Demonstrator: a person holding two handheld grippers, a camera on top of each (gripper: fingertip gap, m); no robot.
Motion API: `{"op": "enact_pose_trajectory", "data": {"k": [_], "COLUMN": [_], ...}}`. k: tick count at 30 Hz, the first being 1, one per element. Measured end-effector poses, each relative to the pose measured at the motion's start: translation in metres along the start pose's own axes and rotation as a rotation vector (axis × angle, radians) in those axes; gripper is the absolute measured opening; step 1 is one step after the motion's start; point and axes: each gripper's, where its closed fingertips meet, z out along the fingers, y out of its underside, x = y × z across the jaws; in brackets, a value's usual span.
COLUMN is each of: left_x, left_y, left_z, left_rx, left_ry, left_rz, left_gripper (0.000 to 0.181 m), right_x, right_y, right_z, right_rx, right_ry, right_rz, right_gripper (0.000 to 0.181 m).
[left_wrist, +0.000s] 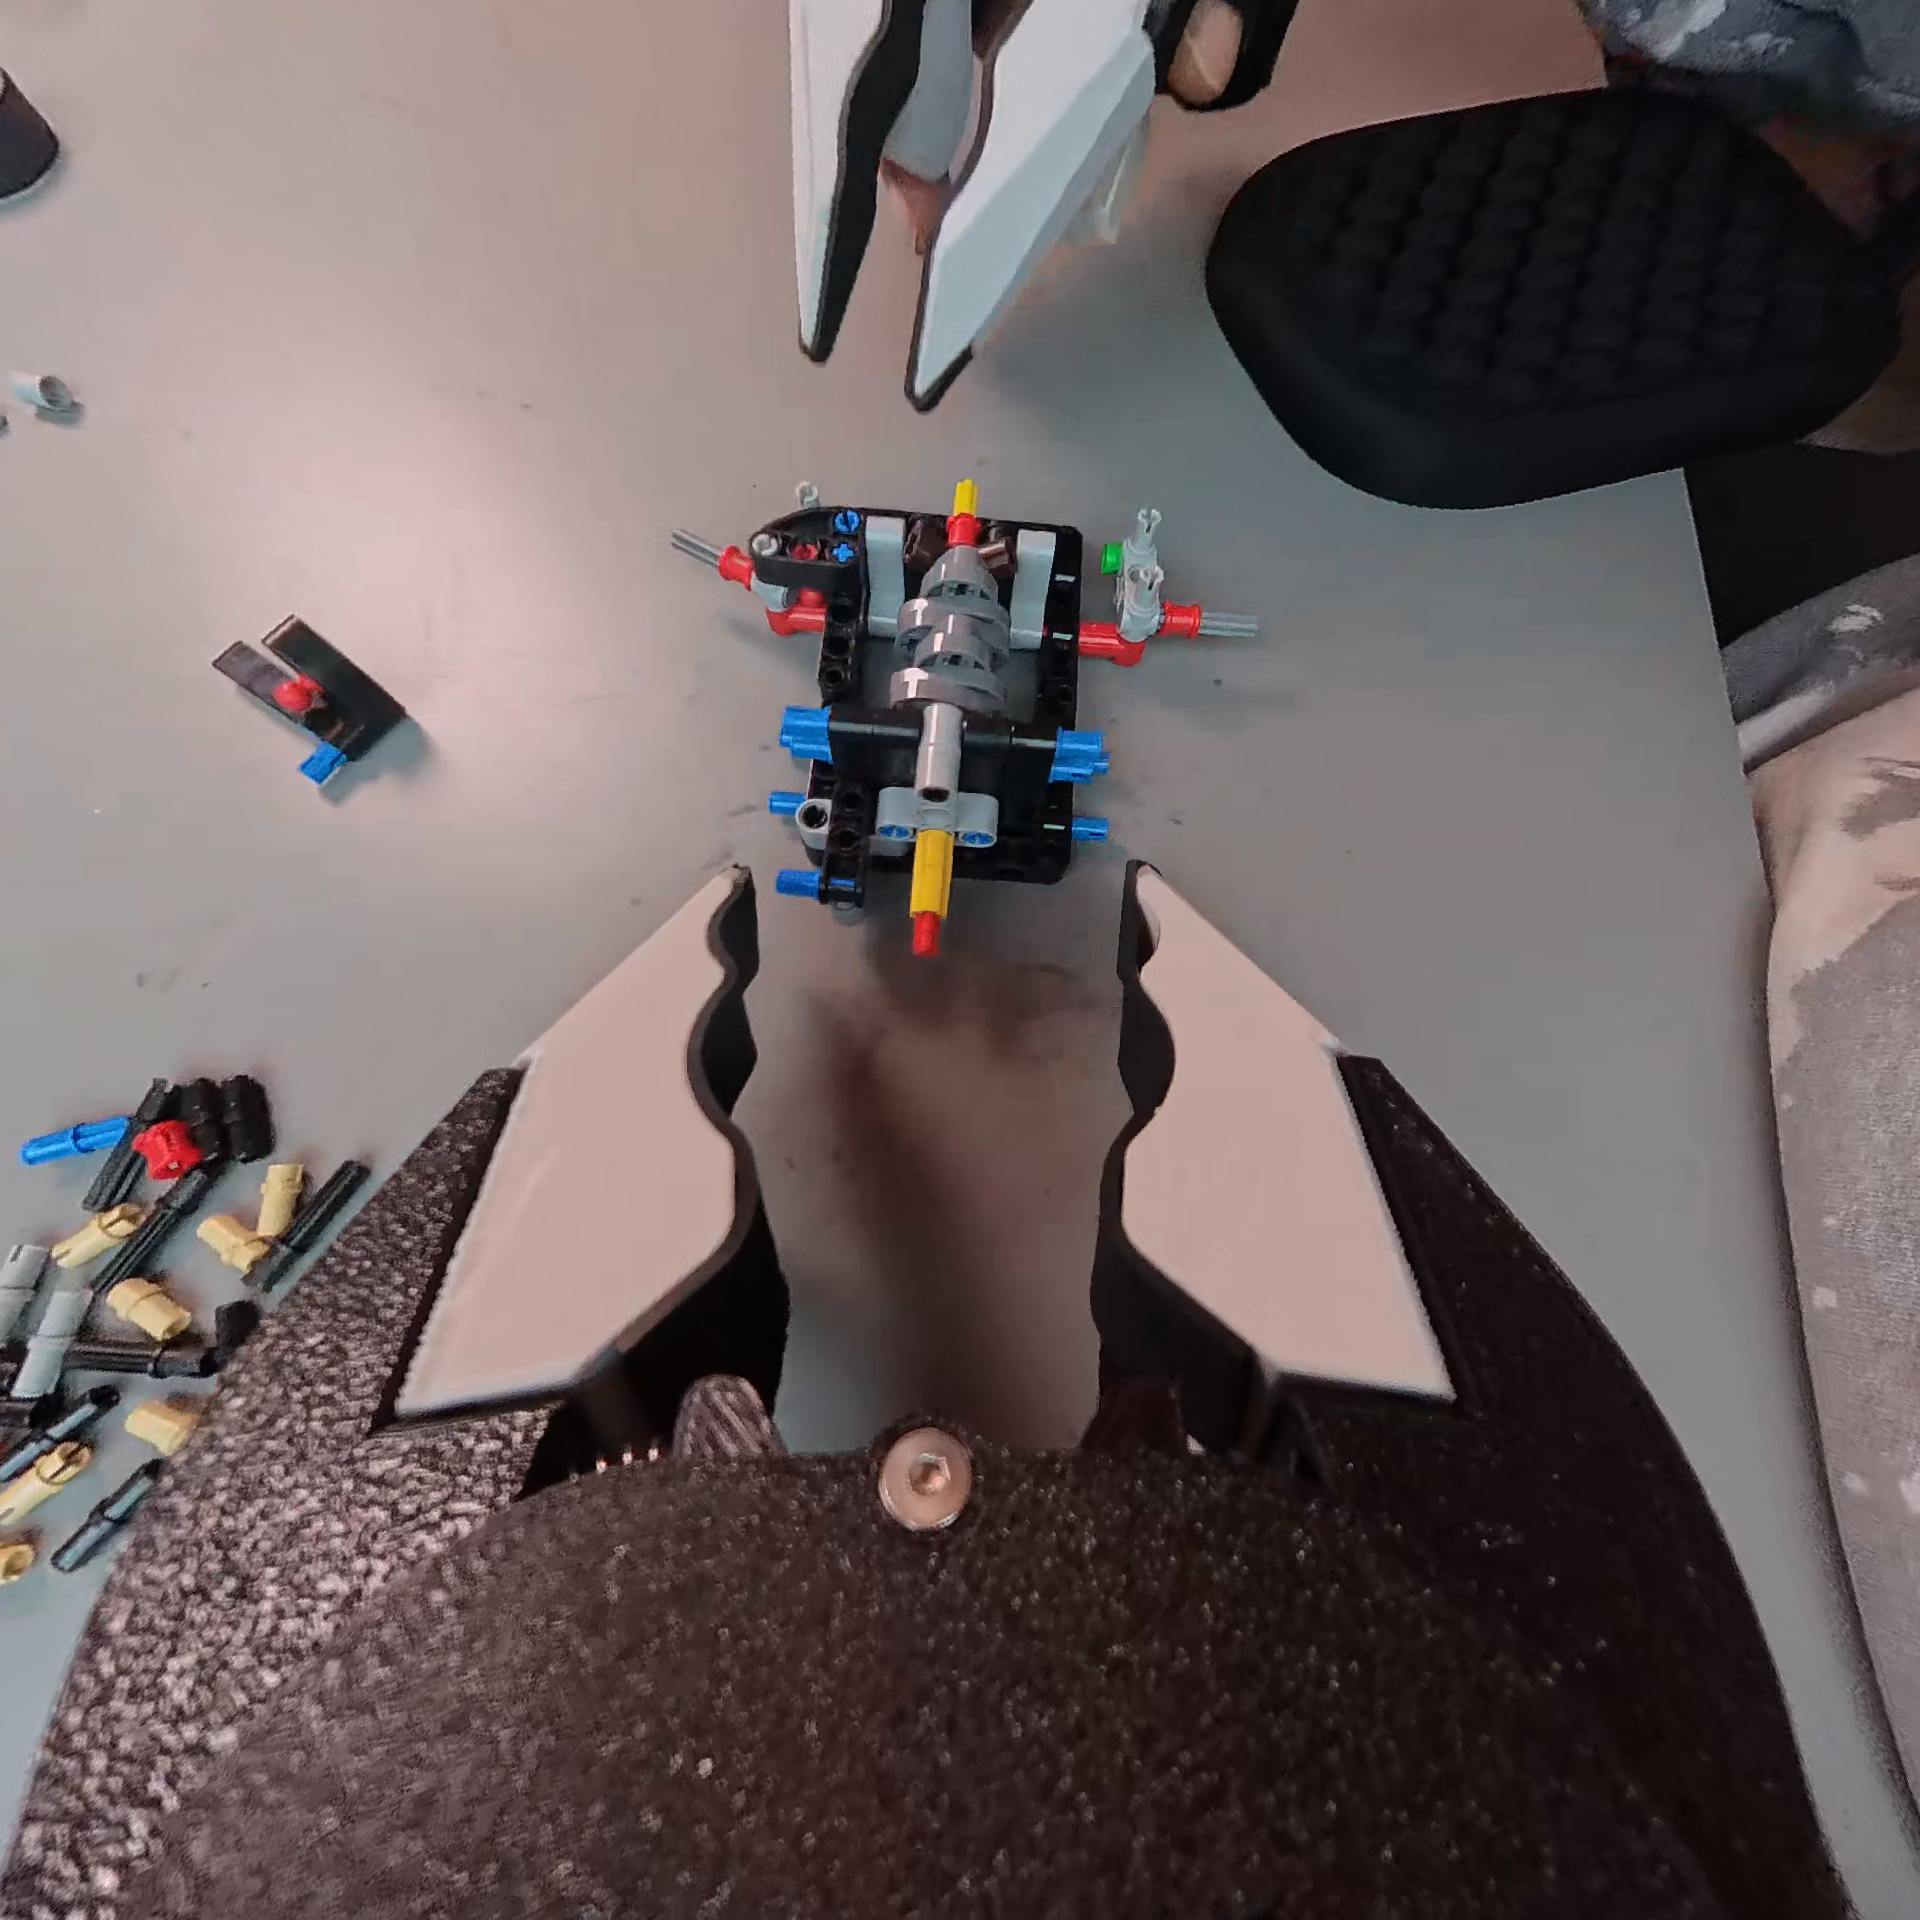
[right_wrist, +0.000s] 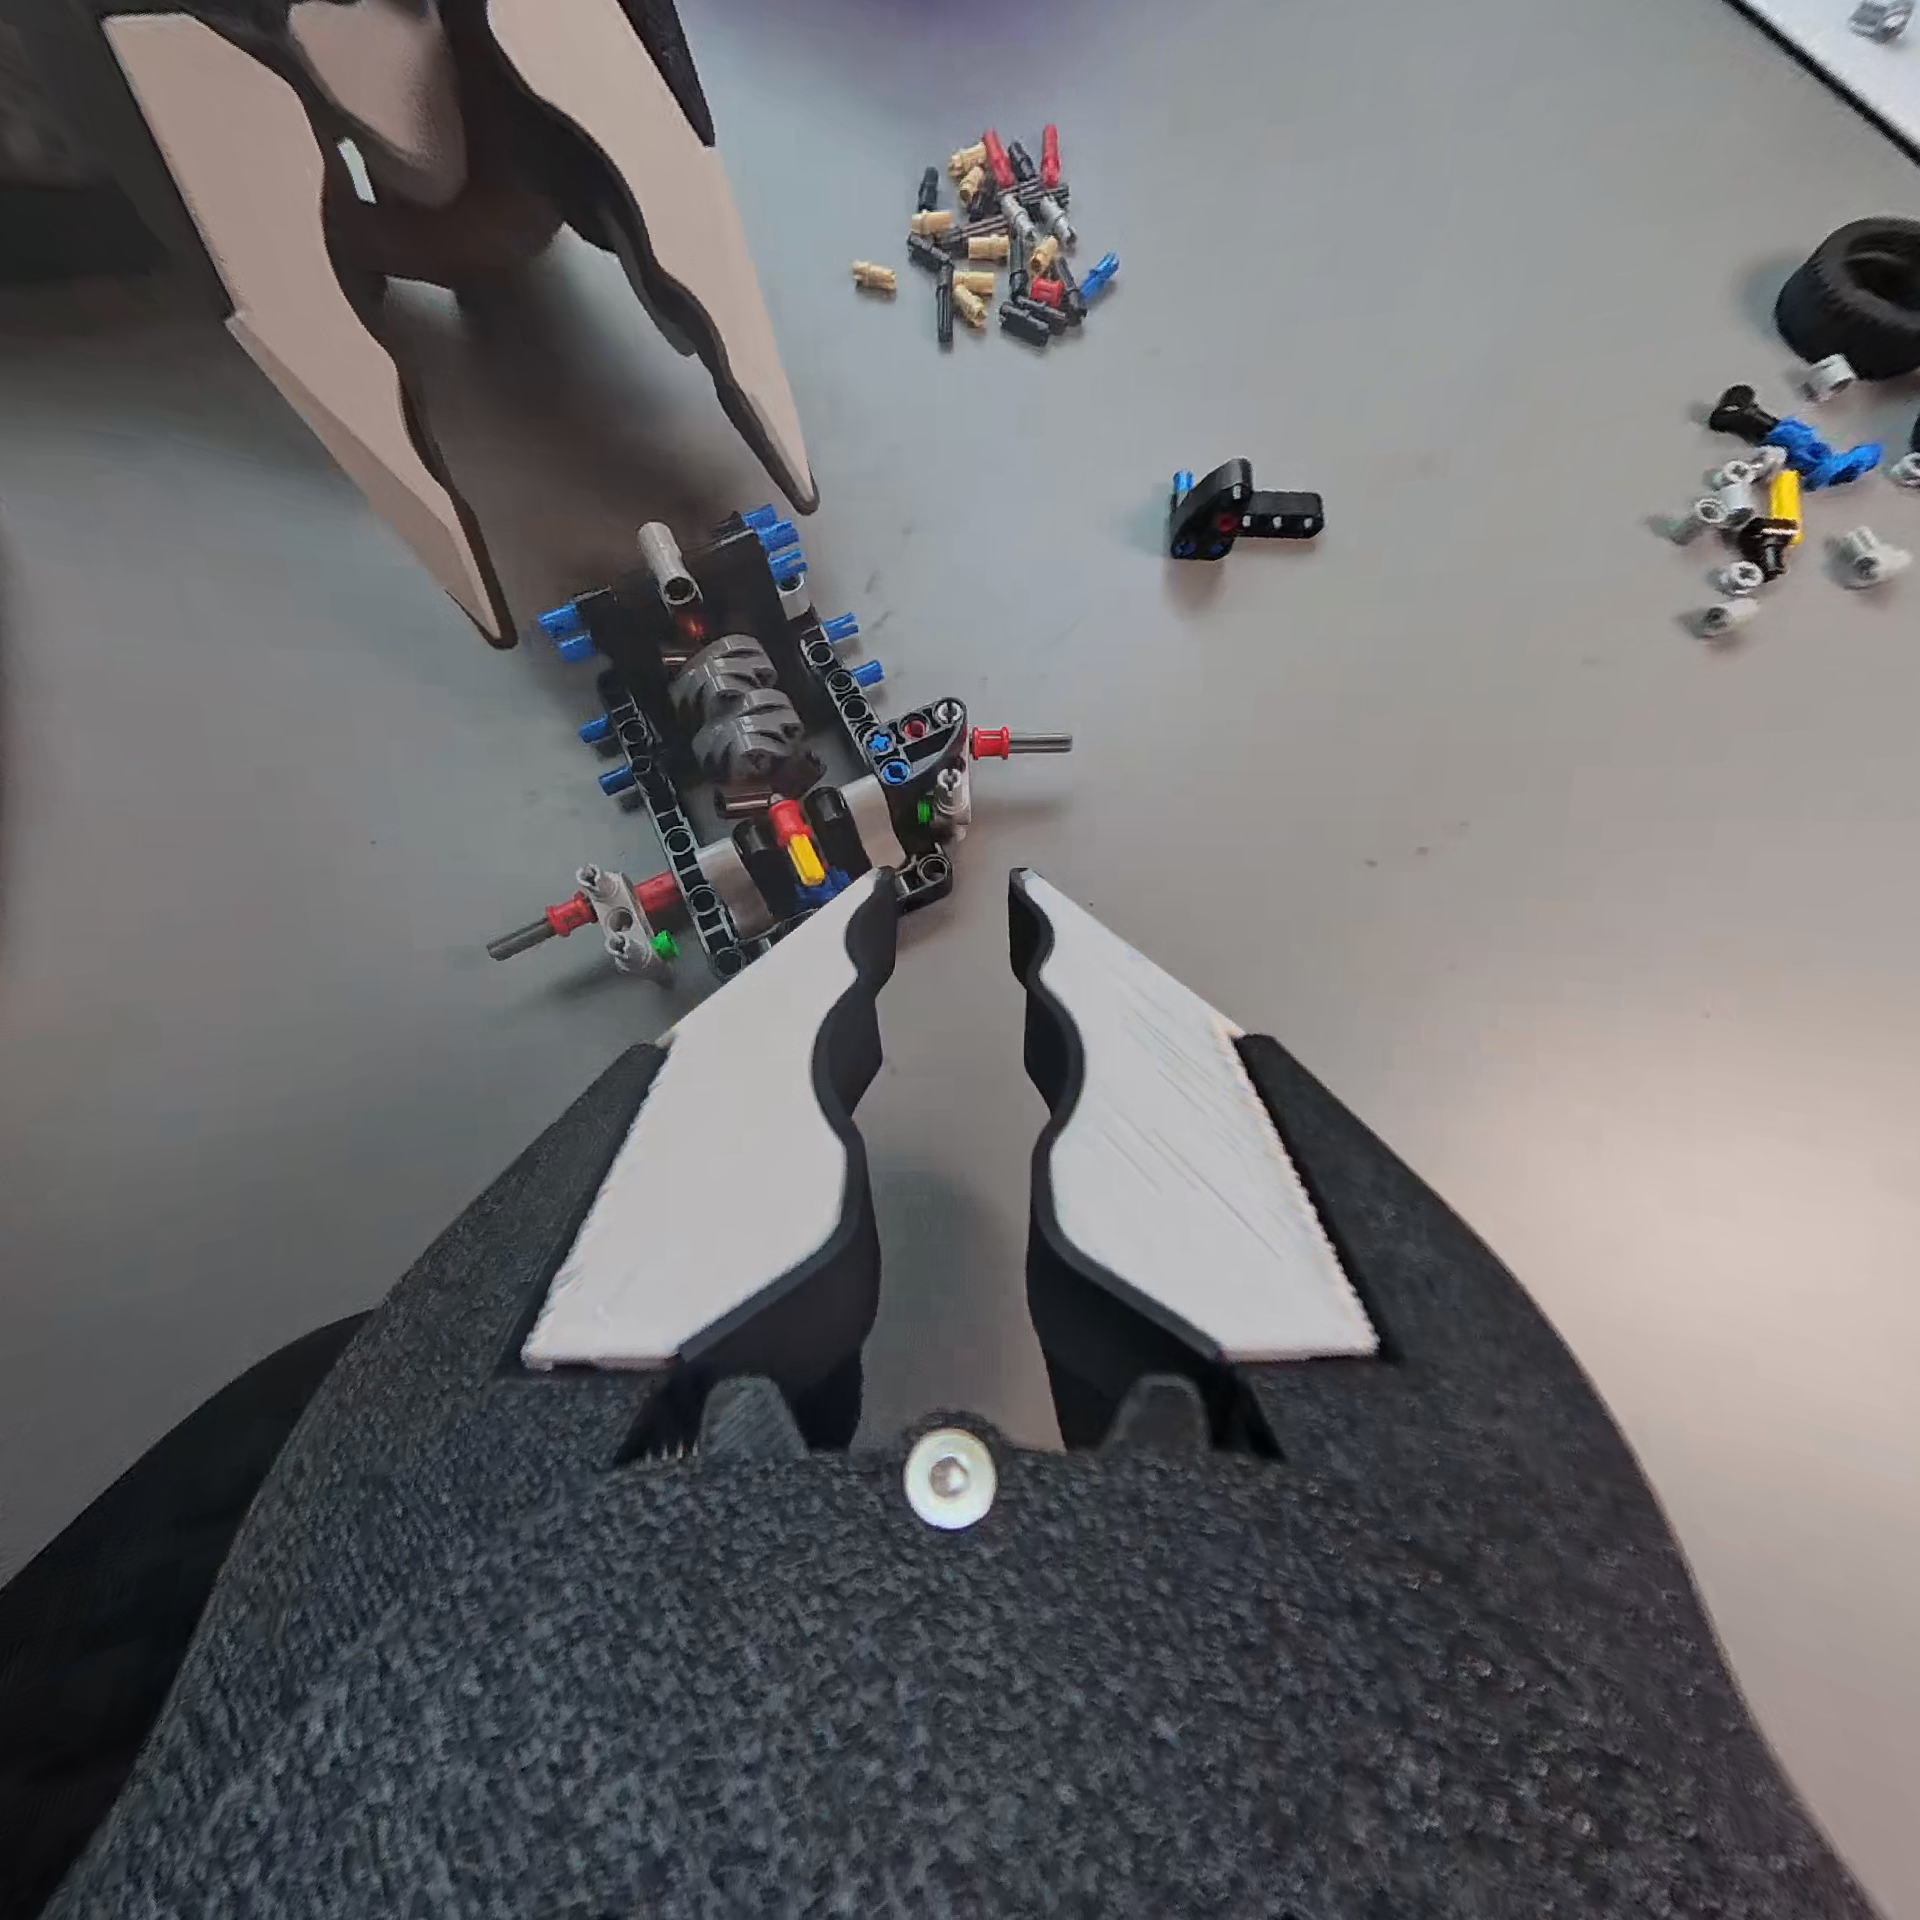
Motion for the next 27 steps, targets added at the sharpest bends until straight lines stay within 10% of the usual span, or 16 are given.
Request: {"op": "enact_pose_trajectory", "data": {"k": [6,15,21,27], "left_x": [0.004,-0.009,-0.035,-0.003], "left_y": [-0.012,0.01,0.022,0.024], "left_z": [0.019,-0.001,-0.02,-0.023], "left_rx": [-0.02,-0.075,-0.076,-0.036], "left_ry": [0.003,0.012,-0.049,0.184], "left_rz": [-0.002,0.084,0.05,0.21], "left_gripper": [0.085,0.061,0.059,0.058], "right_x": [-0.009,-0.051,-0.066,-0.053], "right_y": [-0.013,-0.007,-0.022,-0.03], "right_z": [0.022,0.02,0.014,0.039], "right_rx": [-0.04,-0.077,-0.016,-0.105], "right_ry": [-0.051,-0.12,-0.142,-0.278], "right_rz": [0.045,0.038,-0.198,-0.379], "right_gripper": [0.021,0.001,0.012,0.055]}}
